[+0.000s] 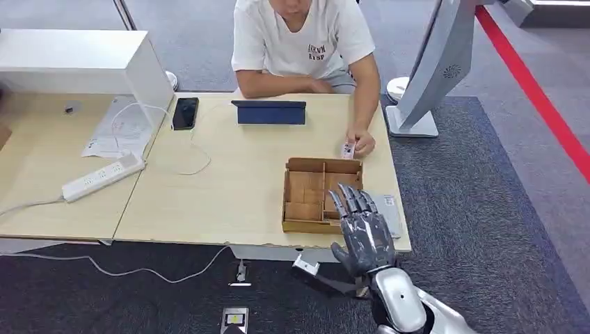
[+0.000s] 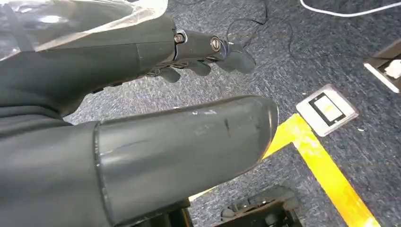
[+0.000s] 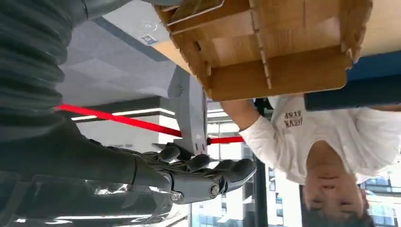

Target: Pass the card to the sensor for recognition and then transmit it.

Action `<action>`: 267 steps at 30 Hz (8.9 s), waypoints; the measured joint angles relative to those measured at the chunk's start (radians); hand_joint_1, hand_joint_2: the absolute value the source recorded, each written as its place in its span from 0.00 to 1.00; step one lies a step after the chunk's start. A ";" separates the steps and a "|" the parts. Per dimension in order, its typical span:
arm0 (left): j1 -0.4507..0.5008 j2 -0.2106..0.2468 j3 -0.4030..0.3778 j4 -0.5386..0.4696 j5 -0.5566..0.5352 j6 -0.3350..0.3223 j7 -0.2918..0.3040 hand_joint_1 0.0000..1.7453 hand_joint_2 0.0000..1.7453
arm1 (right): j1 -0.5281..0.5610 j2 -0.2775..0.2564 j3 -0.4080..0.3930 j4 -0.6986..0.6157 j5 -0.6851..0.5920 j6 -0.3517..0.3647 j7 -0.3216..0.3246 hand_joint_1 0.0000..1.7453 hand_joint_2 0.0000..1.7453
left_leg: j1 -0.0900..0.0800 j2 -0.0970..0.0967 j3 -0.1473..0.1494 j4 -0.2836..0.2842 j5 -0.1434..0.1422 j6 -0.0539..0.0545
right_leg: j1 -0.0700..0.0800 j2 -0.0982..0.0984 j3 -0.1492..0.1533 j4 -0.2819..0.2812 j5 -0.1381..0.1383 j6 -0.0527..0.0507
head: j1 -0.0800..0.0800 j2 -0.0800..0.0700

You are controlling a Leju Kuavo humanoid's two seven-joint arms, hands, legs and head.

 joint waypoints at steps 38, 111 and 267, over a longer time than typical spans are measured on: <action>0.005 0.002 -0.004 -0.013 0.004 0.010 0.019 0.00 0.00 | -0.176 0.156 0.176 0.437 -0.177 0.028 0.047 0.00 1.00 | 0.000 0.000 0.000 0.000 0.000 0.000 | 0.000 0.000 0.000 0.000 0.000 0.000 | 0.000 0.000; 0.019 0.033 0.014 -0.073 -0.040 -0.003 0.058 0.00 0.00 | -0.190 0.186 0.164 0.582 -0.178 -0.128 0.043 1.00 1.00 | 0.000 0.000 0.001 0.000 0.000 0.000 | 0.000 0.000 0.000 0.000 0.000 0.000 | 0.000 0.000; 0.111 -0.052 0.389 0.063 -0.230 0.009 0.019 0.00 0.00 | 0.373 0.408 -2.058 1.195 0.062 -0.406 -0.459 0.00 1.00 | 0.002 0.002 0.005 0.002 -0.008 0.003 | 0.002 -0.001 0.007 -0.003 -0.008 0.002 | 0.000 0.000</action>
